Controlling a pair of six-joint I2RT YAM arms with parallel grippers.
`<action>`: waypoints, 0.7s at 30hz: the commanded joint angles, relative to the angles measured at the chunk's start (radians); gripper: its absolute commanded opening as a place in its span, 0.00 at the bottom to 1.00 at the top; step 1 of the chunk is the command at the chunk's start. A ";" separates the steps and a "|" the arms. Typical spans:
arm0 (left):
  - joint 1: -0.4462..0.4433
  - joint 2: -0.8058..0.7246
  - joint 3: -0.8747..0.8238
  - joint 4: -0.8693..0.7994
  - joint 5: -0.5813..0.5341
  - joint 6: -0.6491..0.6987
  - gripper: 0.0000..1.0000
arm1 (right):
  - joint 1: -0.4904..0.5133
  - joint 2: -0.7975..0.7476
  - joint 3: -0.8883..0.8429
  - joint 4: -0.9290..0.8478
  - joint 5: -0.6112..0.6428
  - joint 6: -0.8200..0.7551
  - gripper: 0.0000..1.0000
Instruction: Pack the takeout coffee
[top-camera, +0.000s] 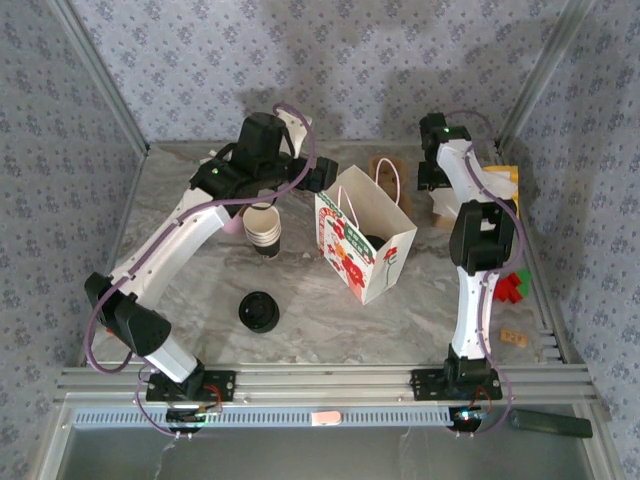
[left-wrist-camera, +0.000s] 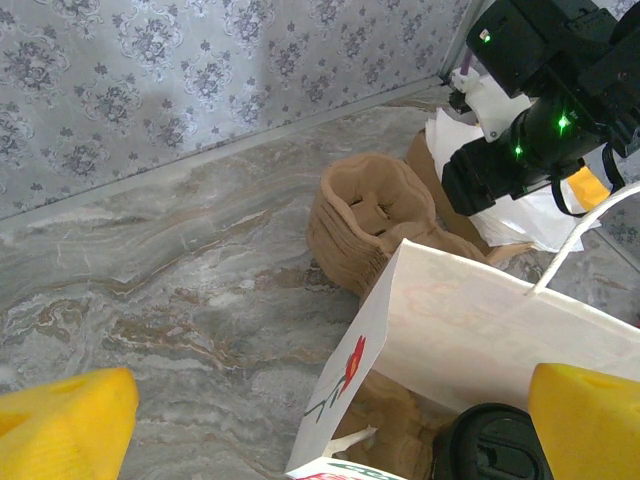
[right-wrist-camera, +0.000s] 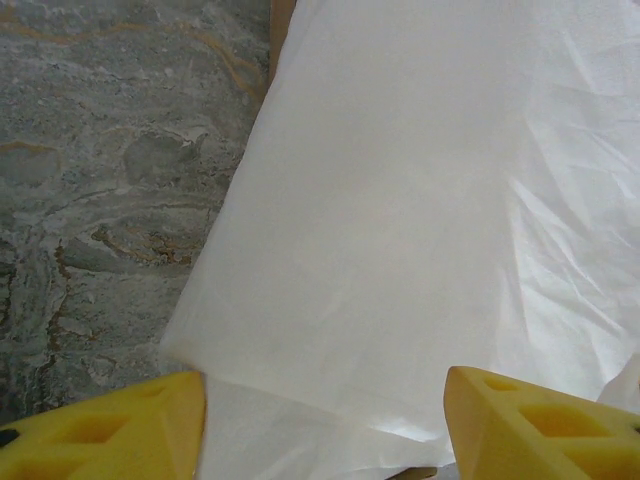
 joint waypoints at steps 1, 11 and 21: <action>0.006 0.004 0.037 0.028 0.022 -0.014 1.00 | -0.003 -0.033 0.004 -0.007 0.014 -0.001 0.62; 0.006 -0.001 0.034 0.025 0.017 -0.008 1.00 | -0.009 -0.027 -0.019 -0.006 0.003 0.000 0.57; 0.006 0.001 0.035 0.027 0.019 -0.008 1.00 | -0.004 -0.018 -0.024 0.002 -0.028 0.001 0.42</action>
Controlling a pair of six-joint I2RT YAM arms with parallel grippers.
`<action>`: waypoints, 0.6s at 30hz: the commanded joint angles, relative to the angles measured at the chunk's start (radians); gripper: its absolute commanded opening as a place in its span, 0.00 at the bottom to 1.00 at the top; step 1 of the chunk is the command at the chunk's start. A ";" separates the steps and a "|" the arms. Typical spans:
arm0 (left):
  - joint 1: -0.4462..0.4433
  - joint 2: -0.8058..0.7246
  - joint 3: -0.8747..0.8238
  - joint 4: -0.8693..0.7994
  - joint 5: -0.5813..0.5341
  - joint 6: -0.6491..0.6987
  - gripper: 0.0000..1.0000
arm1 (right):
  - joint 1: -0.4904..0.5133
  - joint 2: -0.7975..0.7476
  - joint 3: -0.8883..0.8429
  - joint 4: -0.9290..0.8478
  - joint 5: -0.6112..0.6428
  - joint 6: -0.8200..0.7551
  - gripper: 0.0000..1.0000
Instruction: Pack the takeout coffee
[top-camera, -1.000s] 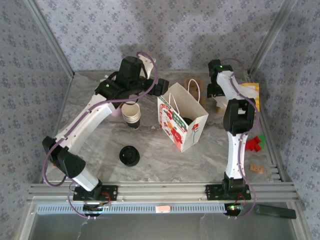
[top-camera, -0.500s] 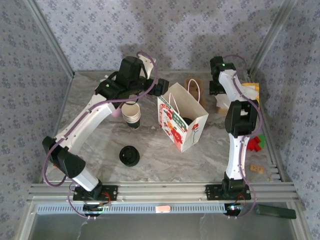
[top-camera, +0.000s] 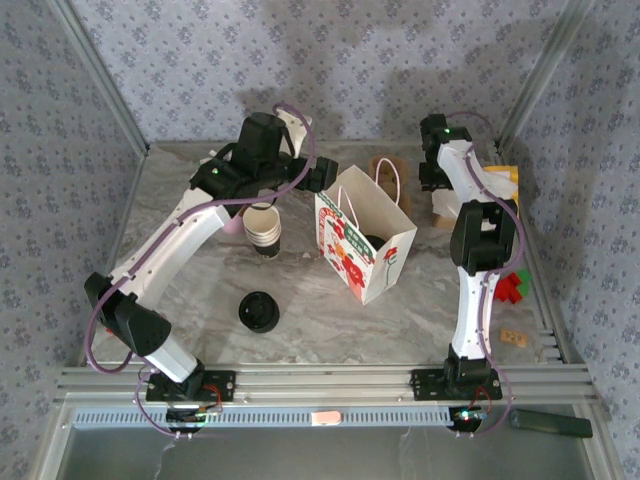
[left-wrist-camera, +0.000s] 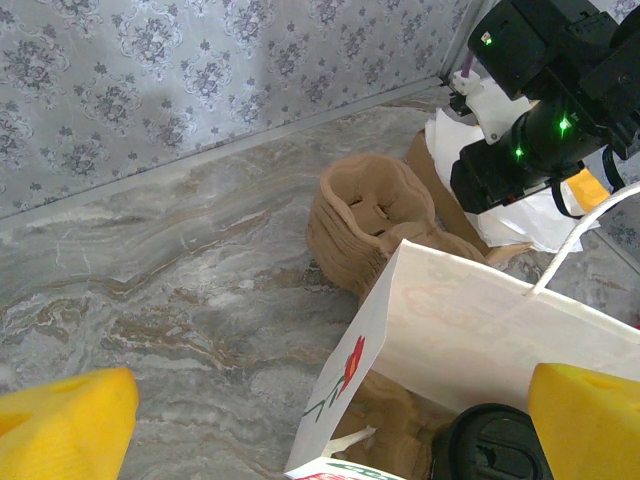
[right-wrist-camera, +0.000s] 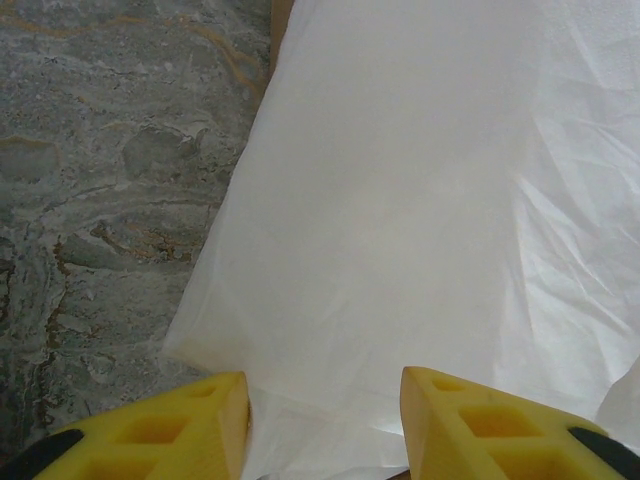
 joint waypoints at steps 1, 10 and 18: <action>0.006 0.001 0.035 0.026 0.017 -0.007 1.00 | -0.001 -0.011 -0.006 -0.008 -0.016 0.001 0.39; 0.006 -0.002 0.033 0.026 0.017 -0.008 1.00 | 0.002 0.002 0.026 -0.022 -0.036 0.000 0.13; 0.006 -0.003 0.041 0.026 0.017 -0.010 1.00 | 0.002 -0.051 0.067 -0.045 -0.080 0.001 0.00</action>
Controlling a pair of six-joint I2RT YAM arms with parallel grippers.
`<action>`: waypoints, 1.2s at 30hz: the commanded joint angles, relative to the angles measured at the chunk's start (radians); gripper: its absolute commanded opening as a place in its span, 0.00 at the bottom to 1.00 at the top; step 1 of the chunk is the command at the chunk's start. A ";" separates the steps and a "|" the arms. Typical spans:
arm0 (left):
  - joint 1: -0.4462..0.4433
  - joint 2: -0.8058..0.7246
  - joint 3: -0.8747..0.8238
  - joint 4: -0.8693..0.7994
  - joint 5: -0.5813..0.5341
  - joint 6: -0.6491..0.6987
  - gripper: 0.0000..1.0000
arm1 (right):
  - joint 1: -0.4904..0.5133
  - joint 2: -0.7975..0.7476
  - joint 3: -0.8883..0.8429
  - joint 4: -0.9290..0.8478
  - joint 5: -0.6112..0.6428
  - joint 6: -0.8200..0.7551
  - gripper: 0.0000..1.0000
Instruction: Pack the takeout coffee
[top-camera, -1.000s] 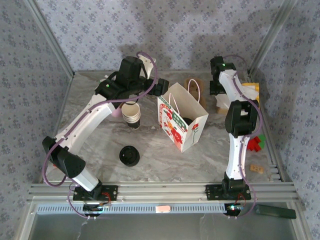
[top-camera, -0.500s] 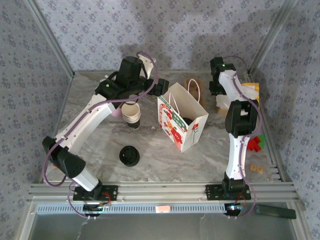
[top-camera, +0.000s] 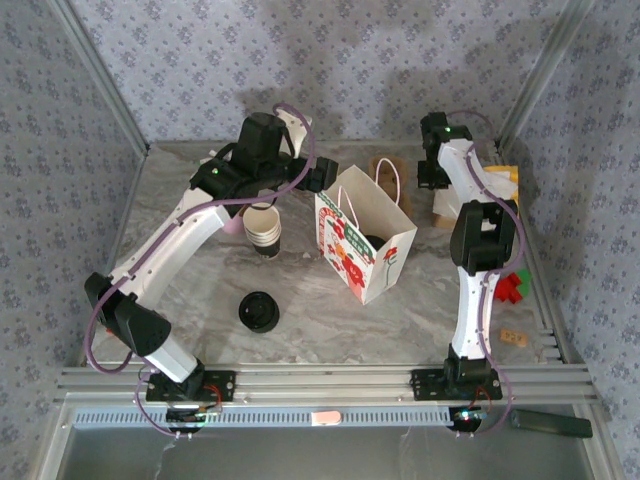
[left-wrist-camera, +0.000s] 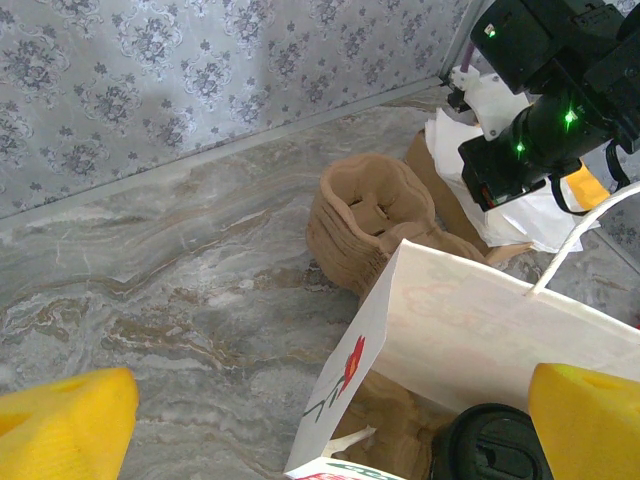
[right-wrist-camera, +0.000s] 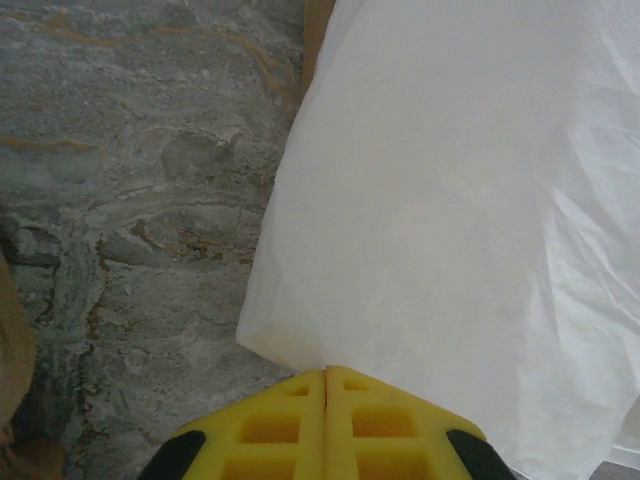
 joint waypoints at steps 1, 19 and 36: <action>0.006 -0.003 0.043 0.024 0.019 -0.010 1.00 | 0.002 -0.066 0.048 -0.043 -0.037 0.008 0.00; 0.003 -0.027 0.039 0.029 0.018 -0.007 1.00 | -0.001 -0.113 0.013 -0.126 -0.165 -0.007 0.00; 0.003 -0.015 0.039 0.027 0.019 -0.008 1.00 | 0.030 -0.161 -0.071 -0.074 -0.165 -0.061 0.41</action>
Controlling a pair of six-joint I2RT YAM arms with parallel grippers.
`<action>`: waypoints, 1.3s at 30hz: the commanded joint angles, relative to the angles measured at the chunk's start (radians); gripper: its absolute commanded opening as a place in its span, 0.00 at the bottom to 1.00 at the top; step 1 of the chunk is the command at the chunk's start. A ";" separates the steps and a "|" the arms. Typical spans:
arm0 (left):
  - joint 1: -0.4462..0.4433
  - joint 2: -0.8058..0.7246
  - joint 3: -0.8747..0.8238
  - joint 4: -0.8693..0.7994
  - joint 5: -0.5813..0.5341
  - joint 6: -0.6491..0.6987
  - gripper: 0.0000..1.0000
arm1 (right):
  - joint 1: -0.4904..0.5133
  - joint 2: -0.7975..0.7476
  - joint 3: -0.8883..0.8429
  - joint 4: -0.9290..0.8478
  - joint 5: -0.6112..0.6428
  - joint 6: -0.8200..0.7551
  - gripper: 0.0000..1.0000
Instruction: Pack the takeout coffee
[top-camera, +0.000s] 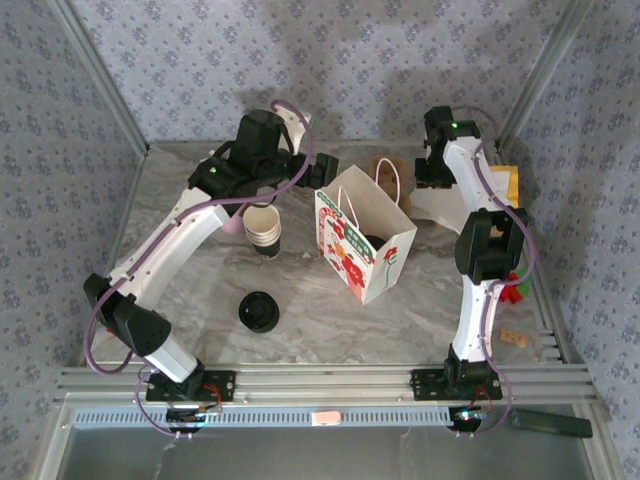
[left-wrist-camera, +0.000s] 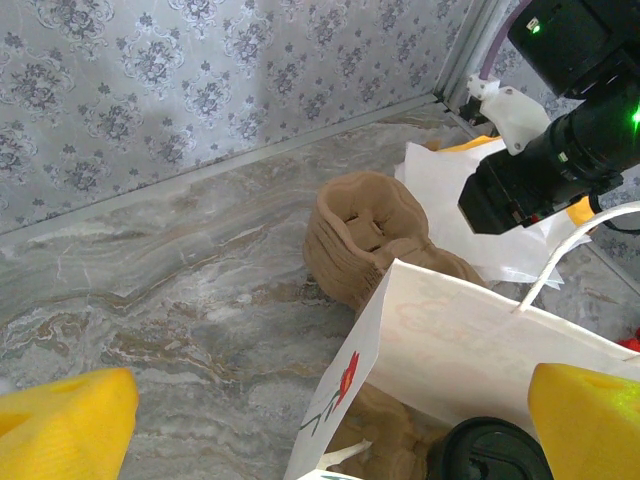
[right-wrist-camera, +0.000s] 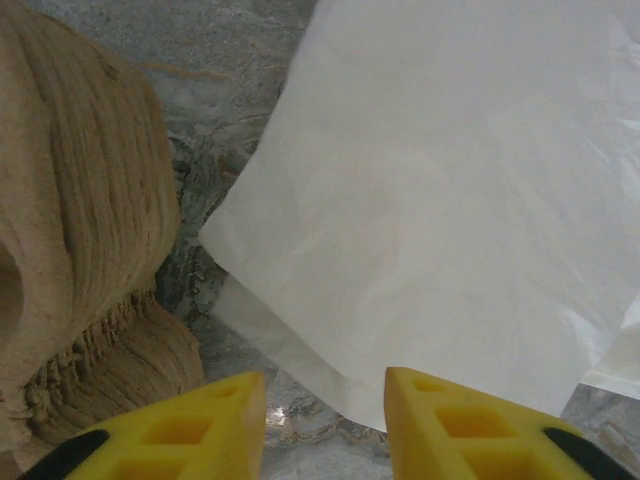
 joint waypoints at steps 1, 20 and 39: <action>0.003 -0.015 0.017 0.020 0.020 -0.005 1.00 | 0.014 -0.061 -0.041 0.004 -0.002 -0.037 0.43; 0.003 -0.067 -0.006 0.026 0.024 -0.003 1.00 | 0.084 -0.326 -0.483 0.077 0.377 -0.392 0.68; 0.003 -0.057 -0.007 0.019 0.013 0.012 1.00 | 0.115 -0.141 -0.465 0.251 0.437 -0.497 0.78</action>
